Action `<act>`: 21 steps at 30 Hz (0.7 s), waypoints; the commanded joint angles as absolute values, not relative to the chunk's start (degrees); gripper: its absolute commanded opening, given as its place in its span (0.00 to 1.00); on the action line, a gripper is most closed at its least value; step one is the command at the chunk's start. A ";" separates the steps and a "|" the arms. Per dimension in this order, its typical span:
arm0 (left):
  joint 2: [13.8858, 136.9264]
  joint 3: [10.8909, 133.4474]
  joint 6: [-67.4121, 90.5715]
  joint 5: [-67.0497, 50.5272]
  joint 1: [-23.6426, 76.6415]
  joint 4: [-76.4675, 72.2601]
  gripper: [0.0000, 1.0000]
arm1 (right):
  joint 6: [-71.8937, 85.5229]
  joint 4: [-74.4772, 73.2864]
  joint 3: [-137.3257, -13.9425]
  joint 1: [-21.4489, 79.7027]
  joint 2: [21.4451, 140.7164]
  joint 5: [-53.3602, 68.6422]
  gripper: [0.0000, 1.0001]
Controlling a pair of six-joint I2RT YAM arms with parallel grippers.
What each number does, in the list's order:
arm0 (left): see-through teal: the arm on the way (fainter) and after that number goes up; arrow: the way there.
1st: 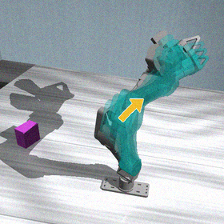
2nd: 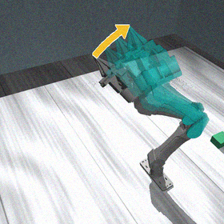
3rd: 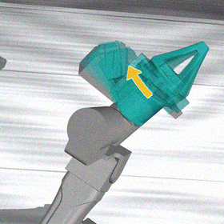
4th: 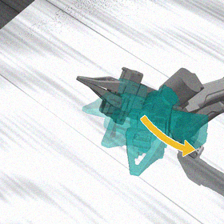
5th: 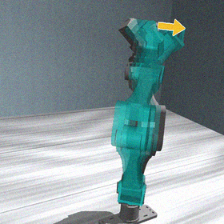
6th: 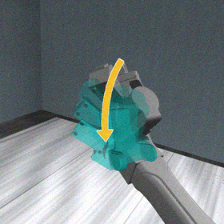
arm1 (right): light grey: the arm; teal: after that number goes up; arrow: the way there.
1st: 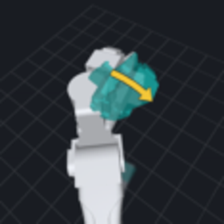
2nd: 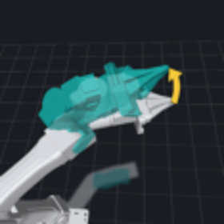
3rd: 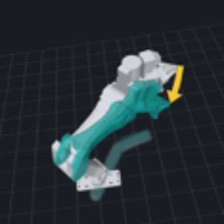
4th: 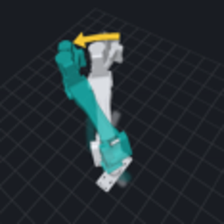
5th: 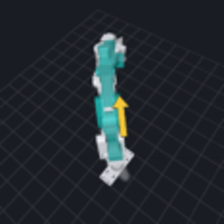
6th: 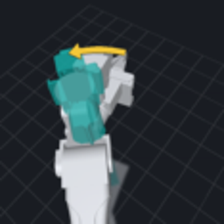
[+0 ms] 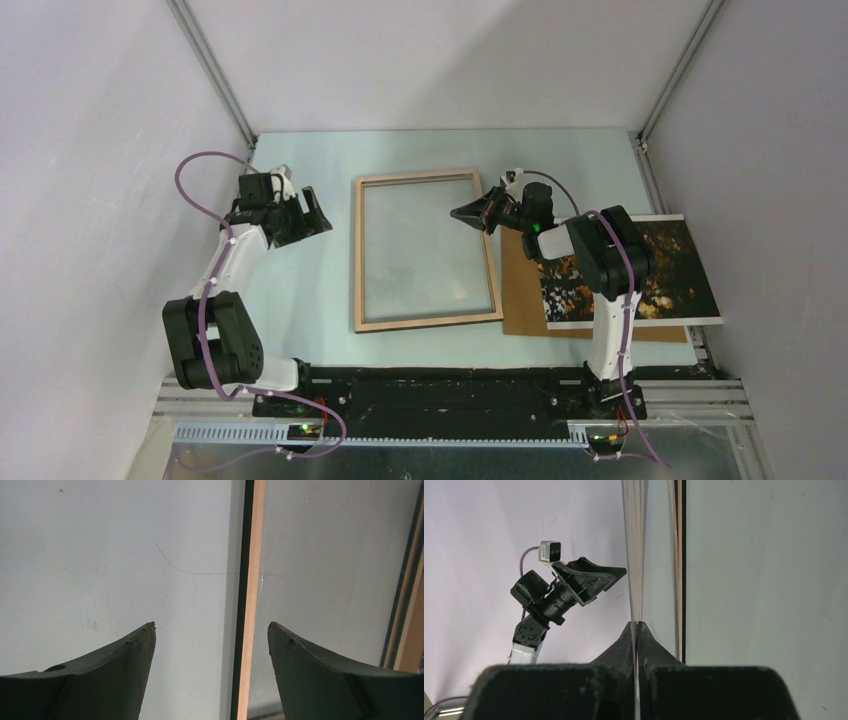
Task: Put the photo into the frame
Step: Place the photo frame item in the photo frame.
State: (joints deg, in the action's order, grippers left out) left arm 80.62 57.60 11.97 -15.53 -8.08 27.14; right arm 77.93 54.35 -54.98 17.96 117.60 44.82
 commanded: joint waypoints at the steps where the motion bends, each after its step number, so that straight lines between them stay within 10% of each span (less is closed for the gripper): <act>1: 80.55 58.30 11.10 -16.75 -8.43 26.02 0.86 | 77.19 57.34 -55.10 18.30 117.19 44.30 0.00; 21: 81.35 57.42 11.16 -17.37 -8.04 25.36 0.86 | 77.70 57.99 -57.43 18.28 121.45 45.81 0.00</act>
State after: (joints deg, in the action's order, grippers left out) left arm 81.41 57.58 11.97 -16.73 -8.08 27.11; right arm 77.78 54.61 -55.13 17.91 120.55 44.84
